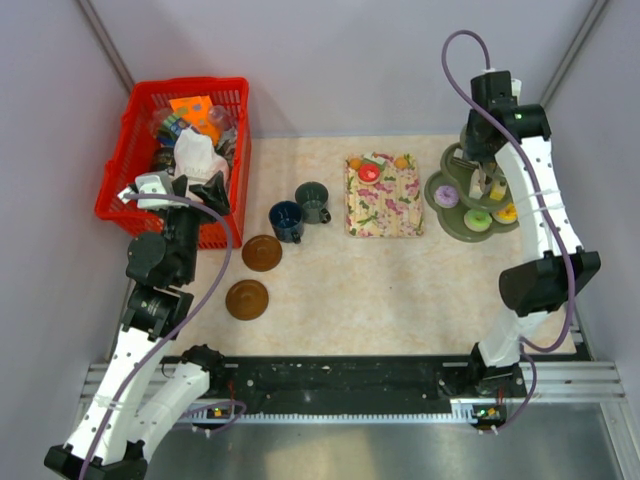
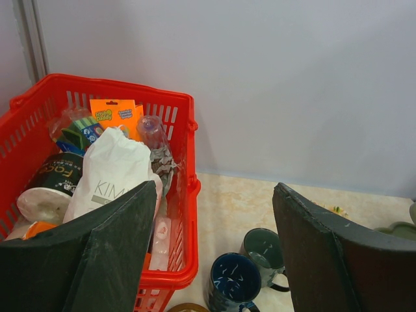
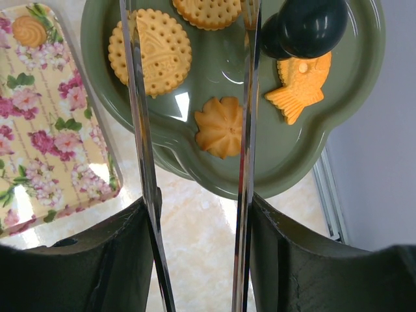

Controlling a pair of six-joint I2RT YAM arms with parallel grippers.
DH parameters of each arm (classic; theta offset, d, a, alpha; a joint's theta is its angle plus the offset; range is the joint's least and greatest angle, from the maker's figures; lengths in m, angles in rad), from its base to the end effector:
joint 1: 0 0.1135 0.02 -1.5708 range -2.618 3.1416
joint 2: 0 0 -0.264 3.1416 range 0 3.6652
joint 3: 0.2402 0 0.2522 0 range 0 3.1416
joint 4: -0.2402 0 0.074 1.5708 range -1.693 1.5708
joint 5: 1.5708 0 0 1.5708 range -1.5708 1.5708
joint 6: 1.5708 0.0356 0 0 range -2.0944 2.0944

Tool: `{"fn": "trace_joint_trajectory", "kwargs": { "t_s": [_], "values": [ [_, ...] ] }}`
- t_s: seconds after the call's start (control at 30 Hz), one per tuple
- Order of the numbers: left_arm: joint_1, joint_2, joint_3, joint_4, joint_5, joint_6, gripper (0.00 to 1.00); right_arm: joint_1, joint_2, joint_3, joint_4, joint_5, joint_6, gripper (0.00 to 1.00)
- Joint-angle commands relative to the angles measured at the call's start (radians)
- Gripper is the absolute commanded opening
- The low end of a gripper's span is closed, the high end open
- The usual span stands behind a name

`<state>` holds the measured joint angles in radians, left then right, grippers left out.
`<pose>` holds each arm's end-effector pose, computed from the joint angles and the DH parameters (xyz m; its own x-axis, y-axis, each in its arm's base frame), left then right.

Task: Serve the afternoon tea
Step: Place the desert on the desert table.

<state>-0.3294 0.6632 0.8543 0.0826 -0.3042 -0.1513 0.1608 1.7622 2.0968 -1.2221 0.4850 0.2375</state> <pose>0.1407 -0.0368 0.4106 0.2475 -0.2366 -0.9396 0.0739 0.9715 -0.2251 0.3467 0.0394 0.4280 -0.7090 0.0959 -0.6987 0.3248 0.9238 -0.2029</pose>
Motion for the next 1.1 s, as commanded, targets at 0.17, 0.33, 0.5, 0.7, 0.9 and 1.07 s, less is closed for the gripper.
{"fn": "trace_joint_trajectory", "kwargs": {
  "t_s": [0.17,0.33,0.5,0.7,0.9,1.07],
  "values": [
    [-0.002,-0.004,-0.003,0.043,0.004,0.002,0.77,0.012,-0.098,0.039,0.058,-0.057,-0.023,0.52],
    [-0.002,-0.005,-0.001,0.043,0.005,0.002,0.77,0.06,-0.125,0.037,0.075,-0.049,-0.049,0.52],
    [-0.002,-0.004,-0.001,0.043,0.005,0.002,0.77,0.124,-0.147,0.042,0.09,-0.037,-0.073,0.52],
    [-0.002,-0.002,-0.001,0.043,0.007,0.002,0.77,0.209,-0.153,0.026,0.088,-0.056,-0.076,0.52],
    [0.0,-0.001,-0.001,0.043,0.005,0.002,0.77,0.284,-0.15,-0.018,0.096,-0.086,-0.061,0.52],
    [-0.002,-0.001,-0.001,0.043,0.005,0.002,0.77,0.339,-0.136,-0.072,0.11,-0.103,-0.049,0.52]
  ]
}}
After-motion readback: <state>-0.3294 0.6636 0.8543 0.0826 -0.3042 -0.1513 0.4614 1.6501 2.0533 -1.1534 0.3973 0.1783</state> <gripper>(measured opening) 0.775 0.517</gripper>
